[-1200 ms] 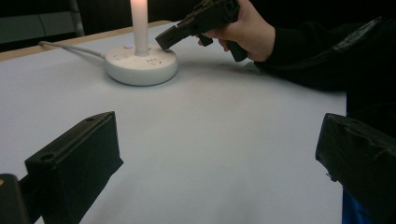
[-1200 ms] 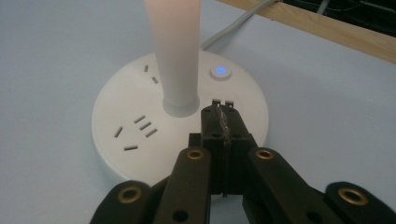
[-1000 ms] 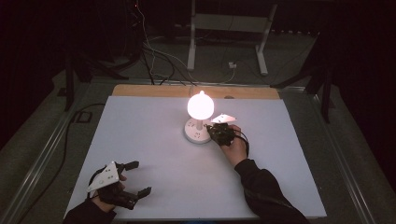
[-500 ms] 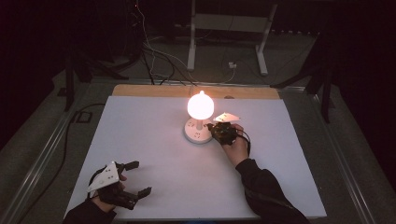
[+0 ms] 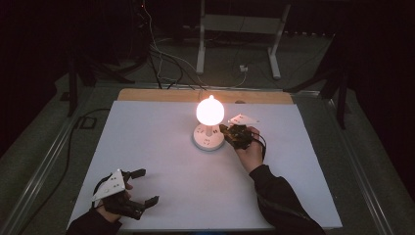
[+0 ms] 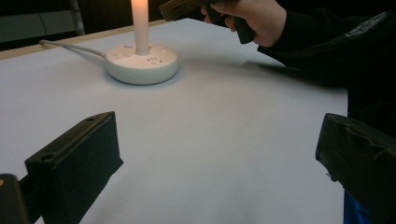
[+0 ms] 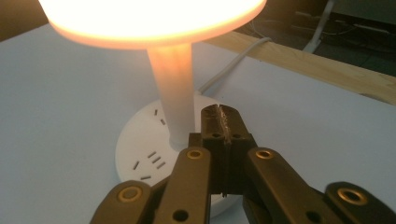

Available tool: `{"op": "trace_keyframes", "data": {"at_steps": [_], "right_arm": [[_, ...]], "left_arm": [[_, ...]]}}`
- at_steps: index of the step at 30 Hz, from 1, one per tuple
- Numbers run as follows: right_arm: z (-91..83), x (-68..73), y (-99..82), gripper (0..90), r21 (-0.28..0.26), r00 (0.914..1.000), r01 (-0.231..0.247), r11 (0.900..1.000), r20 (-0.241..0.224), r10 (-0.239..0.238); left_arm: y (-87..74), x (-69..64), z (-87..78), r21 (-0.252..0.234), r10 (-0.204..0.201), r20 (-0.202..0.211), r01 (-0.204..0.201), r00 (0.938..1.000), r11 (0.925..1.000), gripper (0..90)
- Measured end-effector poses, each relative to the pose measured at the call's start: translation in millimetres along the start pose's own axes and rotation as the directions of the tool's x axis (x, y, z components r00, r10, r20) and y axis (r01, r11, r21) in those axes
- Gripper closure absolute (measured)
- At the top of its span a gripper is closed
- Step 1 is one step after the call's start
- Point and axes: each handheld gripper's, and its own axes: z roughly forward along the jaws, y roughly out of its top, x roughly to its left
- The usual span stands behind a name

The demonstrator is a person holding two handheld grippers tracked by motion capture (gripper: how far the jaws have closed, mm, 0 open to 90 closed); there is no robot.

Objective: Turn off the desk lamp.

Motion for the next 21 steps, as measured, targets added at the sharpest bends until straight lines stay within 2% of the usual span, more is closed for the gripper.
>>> {"op": "trace_keyframes", "data": {"at_steps": [21], "right_arm": [[24.7, 5.7, -22.3, 89.6, 0.095, 0.9992, 0.037, 0.9948, 0.009, -0.038]], "left_arm": [[-0.1, 0.2, -0.2, 0.004, -0.002, 0.002, 0.002, 1.0, 1.0, 0.5]]}}
